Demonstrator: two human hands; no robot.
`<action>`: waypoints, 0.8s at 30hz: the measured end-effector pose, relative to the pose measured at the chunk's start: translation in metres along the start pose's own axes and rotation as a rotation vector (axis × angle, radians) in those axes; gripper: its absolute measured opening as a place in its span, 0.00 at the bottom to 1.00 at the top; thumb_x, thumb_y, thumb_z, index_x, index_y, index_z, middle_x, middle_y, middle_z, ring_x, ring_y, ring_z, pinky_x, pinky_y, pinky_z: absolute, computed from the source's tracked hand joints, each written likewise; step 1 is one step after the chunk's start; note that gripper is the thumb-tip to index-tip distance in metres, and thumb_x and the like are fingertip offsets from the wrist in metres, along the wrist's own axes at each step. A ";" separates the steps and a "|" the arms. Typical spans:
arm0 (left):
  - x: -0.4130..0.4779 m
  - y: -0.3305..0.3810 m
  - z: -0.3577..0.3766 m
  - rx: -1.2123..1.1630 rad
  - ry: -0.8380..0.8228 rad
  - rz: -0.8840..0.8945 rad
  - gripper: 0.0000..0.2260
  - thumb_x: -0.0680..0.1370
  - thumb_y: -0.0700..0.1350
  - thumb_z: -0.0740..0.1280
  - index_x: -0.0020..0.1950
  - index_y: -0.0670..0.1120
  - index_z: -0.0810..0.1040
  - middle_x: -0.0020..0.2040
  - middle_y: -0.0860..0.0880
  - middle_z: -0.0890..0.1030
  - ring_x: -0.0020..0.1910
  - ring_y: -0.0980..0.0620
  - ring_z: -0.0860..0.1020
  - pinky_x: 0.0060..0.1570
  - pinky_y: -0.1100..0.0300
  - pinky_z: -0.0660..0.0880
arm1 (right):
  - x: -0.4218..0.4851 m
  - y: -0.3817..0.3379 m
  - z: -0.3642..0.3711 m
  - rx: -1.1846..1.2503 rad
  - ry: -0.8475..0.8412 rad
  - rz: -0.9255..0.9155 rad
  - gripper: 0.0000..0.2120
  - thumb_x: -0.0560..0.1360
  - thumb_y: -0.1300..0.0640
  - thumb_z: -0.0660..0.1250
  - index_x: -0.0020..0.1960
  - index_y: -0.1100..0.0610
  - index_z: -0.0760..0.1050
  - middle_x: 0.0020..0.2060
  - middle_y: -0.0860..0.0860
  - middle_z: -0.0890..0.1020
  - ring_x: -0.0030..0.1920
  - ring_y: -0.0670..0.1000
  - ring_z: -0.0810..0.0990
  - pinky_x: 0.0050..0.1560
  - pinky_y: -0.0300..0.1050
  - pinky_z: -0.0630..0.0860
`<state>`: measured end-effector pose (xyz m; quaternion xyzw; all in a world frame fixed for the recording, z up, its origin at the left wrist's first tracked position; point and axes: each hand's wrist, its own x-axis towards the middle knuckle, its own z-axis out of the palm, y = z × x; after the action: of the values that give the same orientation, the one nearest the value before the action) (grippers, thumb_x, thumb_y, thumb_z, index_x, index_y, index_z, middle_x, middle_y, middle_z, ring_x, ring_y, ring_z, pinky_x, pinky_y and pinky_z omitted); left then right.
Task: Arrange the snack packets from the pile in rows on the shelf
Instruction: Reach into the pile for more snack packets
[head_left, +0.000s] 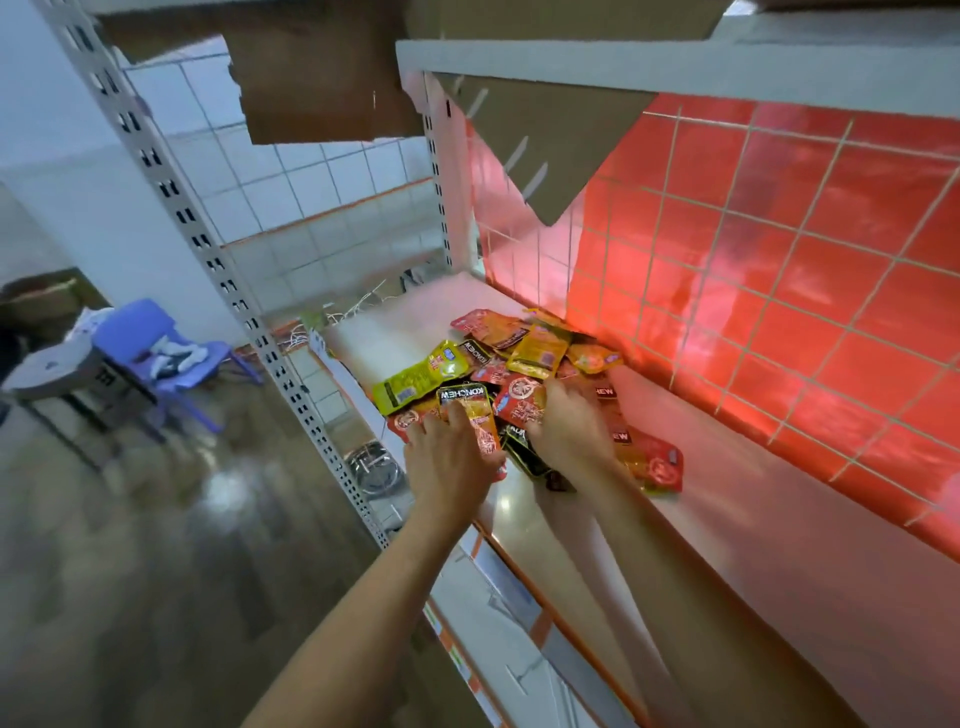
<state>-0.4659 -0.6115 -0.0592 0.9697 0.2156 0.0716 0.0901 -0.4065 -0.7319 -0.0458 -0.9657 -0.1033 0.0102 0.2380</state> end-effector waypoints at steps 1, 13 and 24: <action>0.000 0.000 0.000 -0.055 0.009 0.013 0.34 0.69 0.57 0.74 0.67 0.43 0.65 0.58 0.40 0.73 0.57 0.40 0.73 0.52 0.52 0.71 | 0.001 0.001 0.001 -0.033 -0.007 0.007 0.24 0.73 0.54 0.67 0.67 0.59 0.66 0.62 0.56 0.74 0.66 0.57 0.66 0.66 0.50 0.64; -0.019 0.007 -0.019 -1.008 0.187 -0.105 0.22 0.69 0.48 0.77 0.58 0.49 0.73 0.48 0.52 0.80 0.45 0.54 0.79 0.47 0.58 0.76 | -0.043 0.007 -0.021 0.346 0.306 0.042 0.08 0.74 0.58 0.68 0.49 0.62 0.74 0.46 0.58 0.77 0.48 0.59 0.76 0.42 0.48 0.66; -0.124 0.017 -0.033 -1.687 -0.280 -0.242 0.04 0.76 0.42 0.71 0.50 0.45 0.80 0.45 0.41 0.83 0.40 0.45 0.82 0.43 0.47 0.81 | -0.178 0.042 -0.047 0.945 0.222 0.330 0.12 0.63 0.58 0.65 0.46 0.51 0.76 0.44 0.54 0.83 0.45 0.58 0.83 0.49 0.61 0.79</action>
<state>-0.5757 -0.6756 -0.0361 0.5491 0.1792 0.0775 0.8127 -0.5694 -0.8259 -0.0290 -0.7514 0.0925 -0.0091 0.6533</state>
